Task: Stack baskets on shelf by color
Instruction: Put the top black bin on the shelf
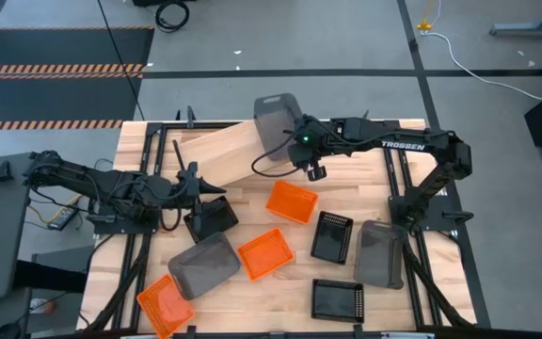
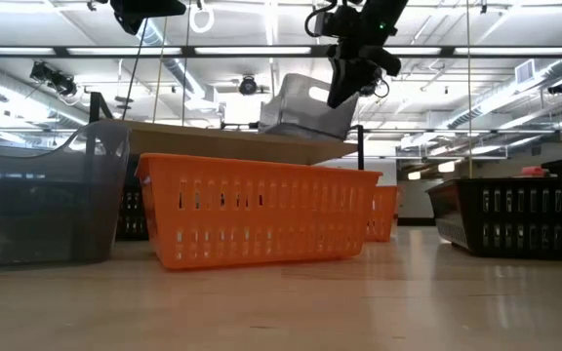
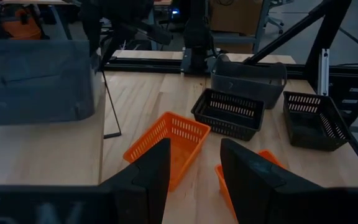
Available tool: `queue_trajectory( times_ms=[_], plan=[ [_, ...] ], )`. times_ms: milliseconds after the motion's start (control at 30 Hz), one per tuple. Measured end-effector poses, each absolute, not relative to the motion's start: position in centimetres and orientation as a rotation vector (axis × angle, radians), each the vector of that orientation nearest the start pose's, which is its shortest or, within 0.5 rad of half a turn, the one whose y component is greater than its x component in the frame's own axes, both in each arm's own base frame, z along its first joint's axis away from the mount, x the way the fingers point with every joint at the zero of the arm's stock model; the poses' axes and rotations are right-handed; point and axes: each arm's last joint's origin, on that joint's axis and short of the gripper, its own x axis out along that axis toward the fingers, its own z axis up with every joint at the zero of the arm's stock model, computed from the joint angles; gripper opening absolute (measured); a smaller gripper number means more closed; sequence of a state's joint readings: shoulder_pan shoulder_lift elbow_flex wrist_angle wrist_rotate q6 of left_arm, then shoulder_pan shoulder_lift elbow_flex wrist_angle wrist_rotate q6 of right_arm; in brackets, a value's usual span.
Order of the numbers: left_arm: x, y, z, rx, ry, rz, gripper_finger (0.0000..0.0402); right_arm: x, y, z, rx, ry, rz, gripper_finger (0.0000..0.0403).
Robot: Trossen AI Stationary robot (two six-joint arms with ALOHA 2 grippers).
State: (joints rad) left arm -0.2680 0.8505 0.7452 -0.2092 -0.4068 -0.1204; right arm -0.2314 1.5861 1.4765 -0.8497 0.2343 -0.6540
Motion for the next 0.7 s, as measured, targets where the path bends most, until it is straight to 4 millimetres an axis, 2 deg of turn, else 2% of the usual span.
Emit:
queue_trajectory(
  times_ms=[433,700],
  plan=[
    [18.19,-3.81,30.64,-0.015,0.29,0.156,0.0149,31.97,-8.25,32.2,-0.586,1.062,-0.105,0.0076],
    [18.19,-3.8,30.64,-0.015,0.29,0.156,0.0149,32.6,-8.71,32.11,-0.544,0.964,-0.115,0.0077]
  ],
)
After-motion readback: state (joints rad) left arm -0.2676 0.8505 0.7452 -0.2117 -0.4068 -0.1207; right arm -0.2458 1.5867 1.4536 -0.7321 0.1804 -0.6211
